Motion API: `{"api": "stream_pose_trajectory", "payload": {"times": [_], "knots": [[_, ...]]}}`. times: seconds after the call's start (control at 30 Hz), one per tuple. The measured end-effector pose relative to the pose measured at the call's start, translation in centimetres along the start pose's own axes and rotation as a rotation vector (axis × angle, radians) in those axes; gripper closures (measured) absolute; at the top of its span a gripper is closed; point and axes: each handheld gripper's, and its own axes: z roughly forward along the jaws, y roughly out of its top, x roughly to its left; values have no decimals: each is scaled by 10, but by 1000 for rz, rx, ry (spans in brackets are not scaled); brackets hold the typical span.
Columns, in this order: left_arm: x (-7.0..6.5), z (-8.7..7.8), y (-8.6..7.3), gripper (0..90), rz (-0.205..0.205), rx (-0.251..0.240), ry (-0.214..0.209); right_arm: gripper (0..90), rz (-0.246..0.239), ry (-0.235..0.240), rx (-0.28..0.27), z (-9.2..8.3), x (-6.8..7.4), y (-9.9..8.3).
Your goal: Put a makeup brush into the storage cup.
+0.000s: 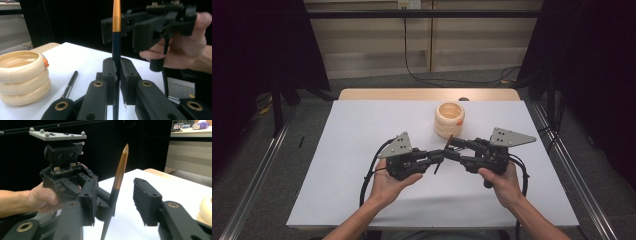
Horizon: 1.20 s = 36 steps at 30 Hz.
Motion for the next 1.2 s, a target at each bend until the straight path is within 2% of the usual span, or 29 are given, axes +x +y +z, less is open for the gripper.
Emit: {"api": "stream_pose_trajectory", "payload": {"times": [0.13,0.3,0.47,0.87,1.03,1.13,1.2], "knots": [[-1,1,-1,835,4,11,1,592,1,2,5,3,1,-1],[-2,4,-4,835,16,31,-7,689,18,16,7,5,-1,-2],[-2,7,-6,836,19,42,-15,833,35,24,12,6,-2,-4],[0,9,-13,821,14,33,-28,839,31,16,31,6,-2,-7],[-1,10,-15,746,7,31,-17,839,32,16,24,3,-1,-6],[0,10,-16,665,5,35,3,839,33,18,34,3,0,-8],[-1,11,-18,607,-10,28,4,839,32,15,39,4,-1,-10]]}}
